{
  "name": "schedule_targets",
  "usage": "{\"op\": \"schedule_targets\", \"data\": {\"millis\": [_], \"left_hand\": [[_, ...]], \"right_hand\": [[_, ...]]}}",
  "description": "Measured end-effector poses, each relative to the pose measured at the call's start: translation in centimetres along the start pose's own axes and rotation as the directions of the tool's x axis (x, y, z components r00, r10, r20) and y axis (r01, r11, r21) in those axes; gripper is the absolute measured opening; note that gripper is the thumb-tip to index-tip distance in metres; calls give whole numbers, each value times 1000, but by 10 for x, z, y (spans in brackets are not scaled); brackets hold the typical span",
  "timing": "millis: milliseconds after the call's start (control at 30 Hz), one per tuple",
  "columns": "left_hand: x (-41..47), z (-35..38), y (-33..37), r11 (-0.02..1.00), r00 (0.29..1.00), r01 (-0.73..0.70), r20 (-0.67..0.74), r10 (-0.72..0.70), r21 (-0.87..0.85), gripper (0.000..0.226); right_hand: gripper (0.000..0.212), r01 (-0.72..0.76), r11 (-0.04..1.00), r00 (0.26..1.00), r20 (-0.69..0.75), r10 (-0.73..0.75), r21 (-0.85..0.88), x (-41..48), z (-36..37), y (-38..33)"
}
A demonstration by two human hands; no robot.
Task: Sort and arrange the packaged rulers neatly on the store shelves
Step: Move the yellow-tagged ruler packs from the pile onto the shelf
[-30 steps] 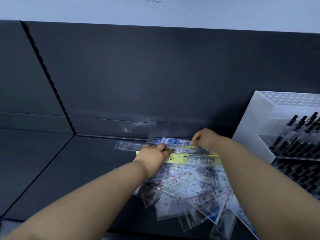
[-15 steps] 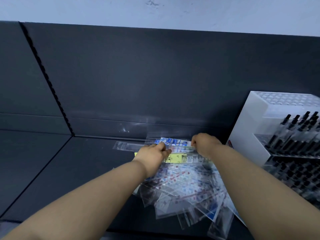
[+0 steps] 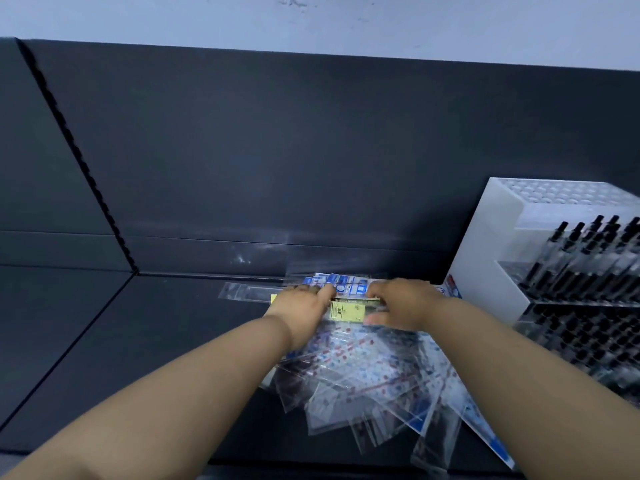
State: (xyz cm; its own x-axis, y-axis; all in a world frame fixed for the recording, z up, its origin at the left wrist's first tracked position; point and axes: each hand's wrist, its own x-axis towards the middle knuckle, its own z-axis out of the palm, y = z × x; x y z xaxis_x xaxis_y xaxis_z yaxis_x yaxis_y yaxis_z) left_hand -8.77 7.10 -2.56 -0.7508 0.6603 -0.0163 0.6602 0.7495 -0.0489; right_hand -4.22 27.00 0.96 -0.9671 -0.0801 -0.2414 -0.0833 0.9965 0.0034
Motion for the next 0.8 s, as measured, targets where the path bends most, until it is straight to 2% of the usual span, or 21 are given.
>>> {"op": "schedule_targets", "data": {"millis": [67, 133, 200, 300, 400, 600, 700, 800], "left_hand": [[2, -3, -1, 997, 1000, 11, -8, -12, -80, 80], [3, -8, -4, 995, 999, 6, -34, -10, -104, 87], [4, -7, -9, 991, 998, 47, -42, -52, -122, 86], [2, 2, -16, 985, 991, 133, 26, -131, -113, 72], [0, 11, -16, 989, 990, 137, 42, -135, -60, 58], [-6, 0, -18, 989, 989, 146, 4, -146, 35, 61], [-16, -10, -25, 978, 983, 183, -23, -182, 103, 69], [-27, -9, -37, 965, 977, 213, -44, -209, 153, 65]], "right_hand": [[35, -10, 999, 998, -56, 7, -53, 0, 3, 0], [33, -8, 1000, 991, -137, 9, 9, 0, 2, 1], [38, -32, 999, 990, -135, 38, 42, -2, 3, 4], [49, -83, 996, 993, -89, 80, -31, -5, 11, 2], [43, -102, 991, 988, -125, 91, -84, -2, 21, -6], [38, -51, 992, 981, -192, 28, -119, 3, 13, -12], [38, 15, 993, 973, -227, -42, -121, 11, 5, -18], [34, 98, 988, 960, -252, -125, -115, 21, 1, -31]]}}
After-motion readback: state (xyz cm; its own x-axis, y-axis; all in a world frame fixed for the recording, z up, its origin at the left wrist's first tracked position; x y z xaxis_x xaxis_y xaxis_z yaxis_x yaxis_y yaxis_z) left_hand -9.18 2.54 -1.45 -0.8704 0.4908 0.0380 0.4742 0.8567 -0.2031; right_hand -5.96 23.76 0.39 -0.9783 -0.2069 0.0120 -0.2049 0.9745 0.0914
